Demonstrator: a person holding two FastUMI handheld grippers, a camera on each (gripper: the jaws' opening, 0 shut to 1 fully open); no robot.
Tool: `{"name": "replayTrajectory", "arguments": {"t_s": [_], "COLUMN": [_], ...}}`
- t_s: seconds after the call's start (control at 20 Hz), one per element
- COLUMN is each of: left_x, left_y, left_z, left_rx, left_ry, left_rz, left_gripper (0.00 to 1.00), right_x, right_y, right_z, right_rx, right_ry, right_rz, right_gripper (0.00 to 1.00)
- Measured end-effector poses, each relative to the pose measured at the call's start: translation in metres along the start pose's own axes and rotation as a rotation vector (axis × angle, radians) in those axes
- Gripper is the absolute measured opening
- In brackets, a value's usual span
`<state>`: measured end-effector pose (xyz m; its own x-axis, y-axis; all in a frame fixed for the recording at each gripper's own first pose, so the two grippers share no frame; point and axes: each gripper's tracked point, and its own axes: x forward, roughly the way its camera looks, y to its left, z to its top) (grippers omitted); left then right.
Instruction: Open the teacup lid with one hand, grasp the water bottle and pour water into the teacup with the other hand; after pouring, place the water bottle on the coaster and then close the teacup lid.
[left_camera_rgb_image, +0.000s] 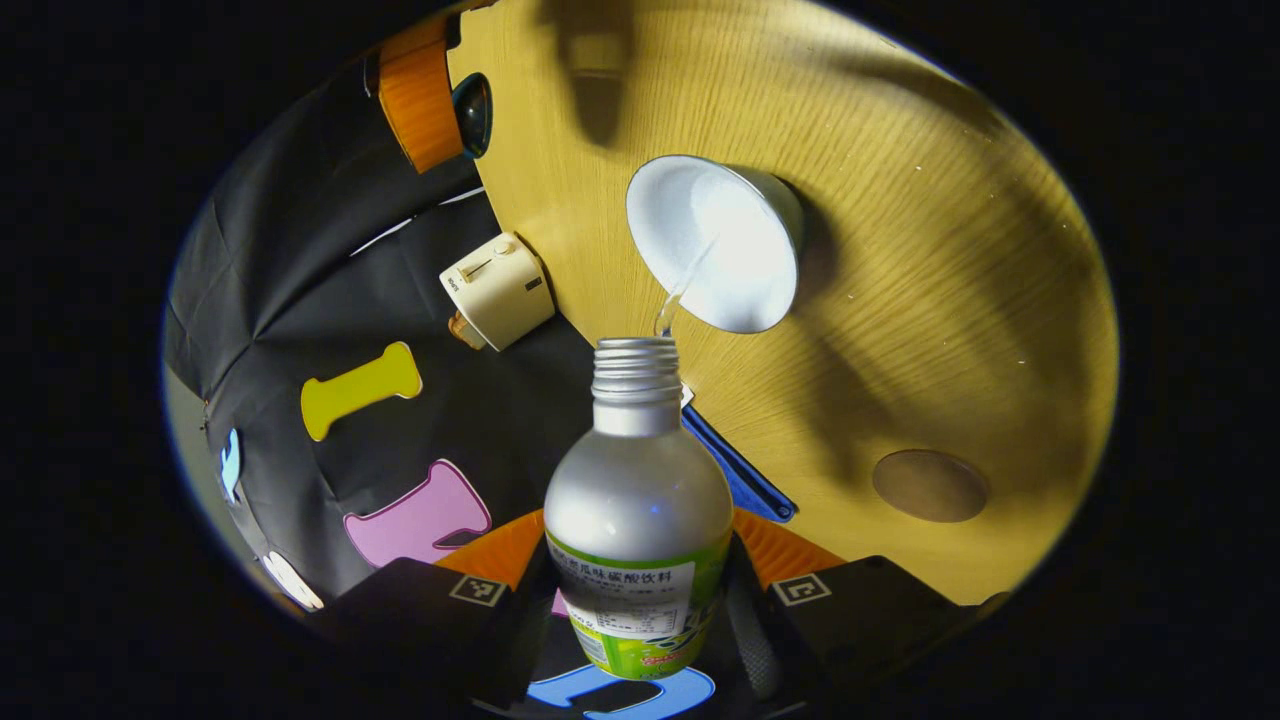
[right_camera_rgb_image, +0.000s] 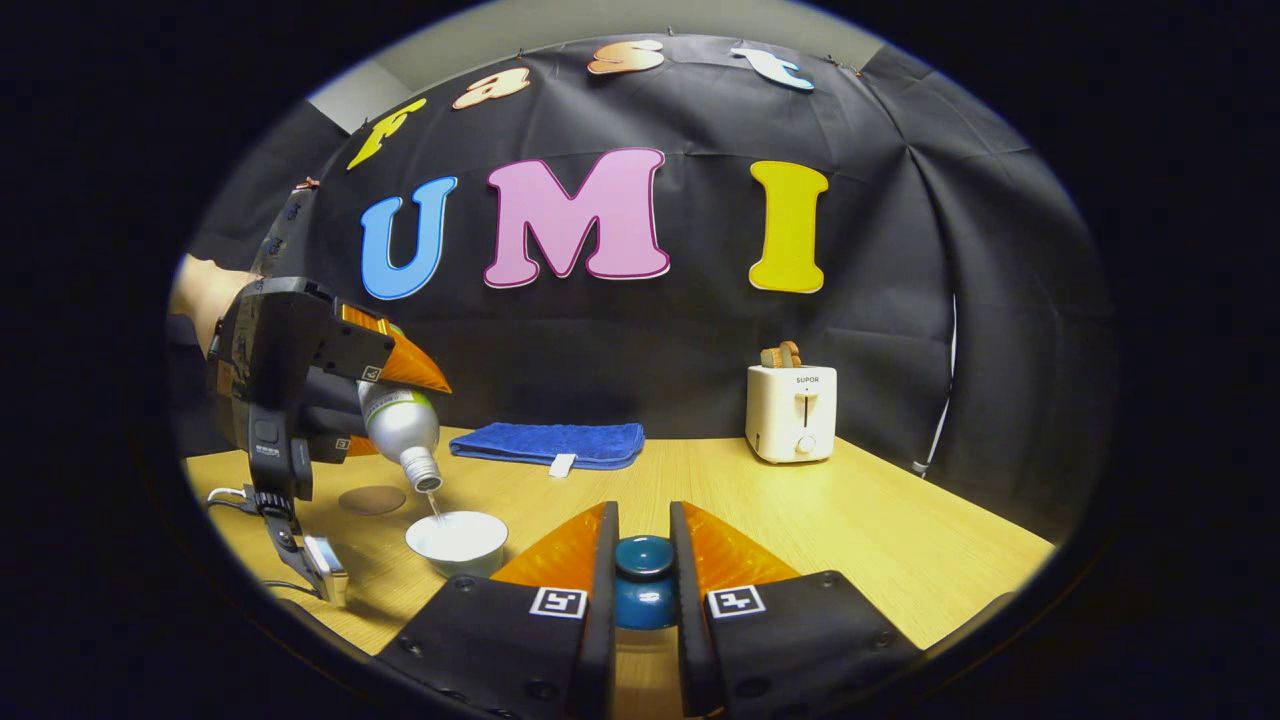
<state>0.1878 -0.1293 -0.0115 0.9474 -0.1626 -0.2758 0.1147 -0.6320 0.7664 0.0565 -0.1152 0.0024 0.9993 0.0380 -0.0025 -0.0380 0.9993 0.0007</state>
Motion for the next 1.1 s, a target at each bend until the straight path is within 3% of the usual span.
{"name": "replayTrajectory", "arguments": {"t_s": [0.9,1.0,1.1], "left_x": [-0.0002,0.0003,-0.0033], "left_y": [0.0031,0.0006,-0.0042], "left_z": [-0.0003,0.0009,0.0016], "left_rx": [-0.035,-0.073,-0.181], "left_ry": [0.011,-0.001,-0.014], "left_rz": [0.040,0.043,0.064], "left_gripper": [0.81,0.81,0.81], "right_x": [-0.0006,-0.0008,-0.0002], "right_y": [0.0013,0.0014,0.0007], "right_z": [0.0003,0.0002,-0.0003], "right_rx": [-0.002,-0.002,-0.003], "right_ry": [0.000,0.000,0.001], "right_rz": [0.005,0.005,0.002], "right_gripper": [0.29,0.29,0.29]}}
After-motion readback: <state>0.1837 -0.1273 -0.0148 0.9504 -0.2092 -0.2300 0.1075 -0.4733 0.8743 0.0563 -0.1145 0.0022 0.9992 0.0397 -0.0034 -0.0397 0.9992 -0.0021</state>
